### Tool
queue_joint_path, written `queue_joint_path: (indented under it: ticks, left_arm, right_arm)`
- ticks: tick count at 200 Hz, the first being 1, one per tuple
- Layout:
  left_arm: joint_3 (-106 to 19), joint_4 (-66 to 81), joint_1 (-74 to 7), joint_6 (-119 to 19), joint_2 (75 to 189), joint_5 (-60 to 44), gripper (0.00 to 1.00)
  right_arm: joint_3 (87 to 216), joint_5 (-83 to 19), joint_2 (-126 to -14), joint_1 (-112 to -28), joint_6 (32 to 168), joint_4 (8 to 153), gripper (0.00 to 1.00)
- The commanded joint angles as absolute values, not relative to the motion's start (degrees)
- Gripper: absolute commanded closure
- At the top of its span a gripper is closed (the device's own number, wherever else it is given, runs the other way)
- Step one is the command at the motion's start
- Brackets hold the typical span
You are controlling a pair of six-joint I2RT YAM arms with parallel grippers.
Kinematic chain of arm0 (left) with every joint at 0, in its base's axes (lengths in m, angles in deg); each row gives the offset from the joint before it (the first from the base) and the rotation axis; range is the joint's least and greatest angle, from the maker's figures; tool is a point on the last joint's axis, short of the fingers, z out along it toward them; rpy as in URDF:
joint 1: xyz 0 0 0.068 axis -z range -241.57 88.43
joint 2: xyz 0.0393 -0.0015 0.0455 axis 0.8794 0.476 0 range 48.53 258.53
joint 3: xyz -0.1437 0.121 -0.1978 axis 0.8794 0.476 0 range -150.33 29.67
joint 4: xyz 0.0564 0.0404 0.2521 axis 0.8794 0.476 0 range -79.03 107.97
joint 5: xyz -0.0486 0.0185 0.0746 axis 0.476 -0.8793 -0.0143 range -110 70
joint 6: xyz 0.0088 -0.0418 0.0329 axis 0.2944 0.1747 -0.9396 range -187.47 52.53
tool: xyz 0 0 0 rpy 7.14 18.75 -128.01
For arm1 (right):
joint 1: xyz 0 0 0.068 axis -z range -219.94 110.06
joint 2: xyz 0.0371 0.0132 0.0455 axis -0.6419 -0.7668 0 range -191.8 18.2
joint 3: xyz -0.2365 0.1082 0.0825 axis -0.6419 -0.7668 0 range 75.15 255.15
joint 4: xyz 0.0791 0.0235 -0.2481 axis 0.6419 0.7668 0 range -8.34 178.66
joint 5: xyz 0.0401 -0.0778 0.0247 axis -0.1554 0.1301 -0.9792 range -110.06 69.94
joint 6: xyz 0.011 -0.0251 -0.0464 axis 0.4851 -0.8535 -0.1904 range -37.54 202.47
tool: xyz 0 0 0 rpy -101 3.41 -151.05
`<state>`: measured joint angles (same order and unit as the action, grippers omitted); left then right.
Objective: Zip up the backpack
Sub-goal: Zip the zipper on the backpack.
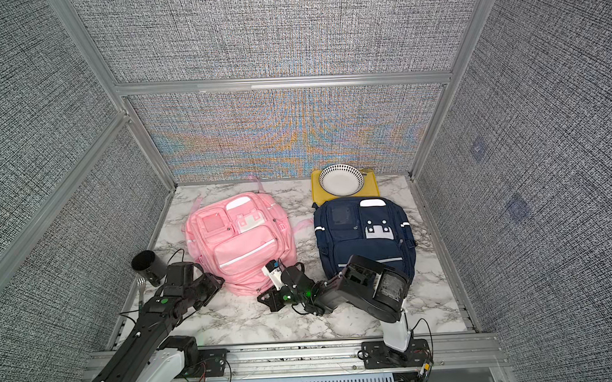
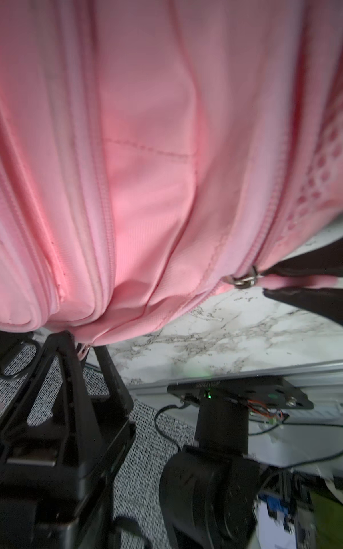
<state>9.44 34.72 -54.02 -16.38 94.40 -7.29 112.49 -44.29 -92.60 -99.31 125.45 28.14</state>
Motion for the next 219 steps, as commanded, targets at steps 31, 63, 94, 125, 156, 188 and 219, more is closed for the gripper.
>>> queue_joint_path:
  ticks: [31, 63, 94, 125, 156, 188, 219]
  left_arm:
    - [9.76, 33.12, -53.93, -15.31, 94.23, -7.90, 0.53]
    - [9.67, 32.86, -53.84, -14.65, 93.12, -7.85, 0.54]
    - [9.32, 32.05, -53.75, -15.00, 93.99, -8.97, 0.78]
    - [8.08, 30.17, -53.75, -15.63, 96.92, -8.07, 1.00]
    - [7.01, 29.26, -53.75, -16.21, 97.93, -7.44, 1.00]
    - [7.04, 29.34, -53.75, -16.57, 97.53, -6.99, 1.00]
    - [7.37, 29.09, -53.75, -16.67, 97.48, -6.67, 1.00]
  right_arm:
    - [113.16, -60.14, -97.36, -99.19, 137.09, 6.51, 0.90]
    - [111.46, -57.16, -92.86, -99.18, 133.58, 14.66, 0.63]
    - [111.97, -52.95, -87.86, -99.17, 127.91, 29.65, 0.51]
    - [112.22, -45.70, -81.68, -99.00, 122.95, 45.04, 0.51]
    - [112.34, -37.92, -75.47, -98.93, 120.53, 56.74, 0.50]
    - [114.85, -30.33, -68.85, -99.75, 116.37, 66.67, 0.50]
    - [125.70, -20.65, -69.46, -102.61, 107.01, 82.14, 0.49]
